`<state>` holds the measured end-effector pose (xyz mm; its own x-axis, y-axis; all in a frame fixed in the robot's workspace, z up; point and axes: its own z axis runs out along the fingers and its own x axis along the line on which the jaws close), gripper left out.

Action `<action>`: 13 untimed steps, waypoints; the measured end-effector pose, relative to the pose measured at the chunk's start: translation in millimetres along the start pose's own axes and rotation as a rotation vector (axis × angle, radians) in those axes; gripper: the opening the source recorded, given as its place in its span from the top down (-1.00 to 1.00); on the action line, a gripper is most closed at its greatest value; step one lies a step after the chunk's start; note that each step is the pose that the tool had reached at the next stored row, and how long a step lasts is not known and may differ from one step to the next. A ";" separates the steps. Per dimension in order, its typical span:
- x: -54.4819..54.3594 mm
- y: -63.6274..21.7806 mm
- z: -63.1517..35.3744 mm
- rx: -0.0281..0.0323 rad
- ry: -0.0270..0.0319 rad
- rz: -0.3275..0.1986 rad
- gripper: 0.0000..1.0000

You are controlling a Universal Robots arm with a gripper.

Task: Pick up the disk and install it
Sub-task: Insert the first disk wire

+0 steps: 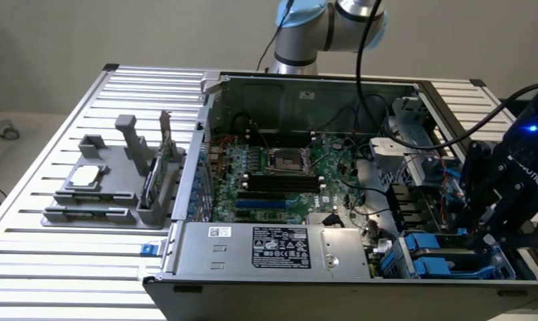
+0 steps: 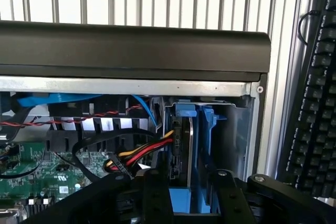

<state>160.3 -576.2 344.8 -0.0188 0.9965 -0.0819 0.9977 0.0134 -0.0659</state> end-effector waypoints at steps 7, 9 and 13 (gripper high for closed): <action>-6.3 -6.4 -4.2 0.0003 -0.0002 0.000 0.26; -8.0 -10.6 -3.8 0.0003 -0.0002 0.000 0.26; -9.7 -21.8 -3.0 0.0003 -0.0007 0.000 0.26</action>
<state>139.0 -586.0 350.0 -0.0189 0.9964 -0.0826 0.9977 0.0135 -0.0662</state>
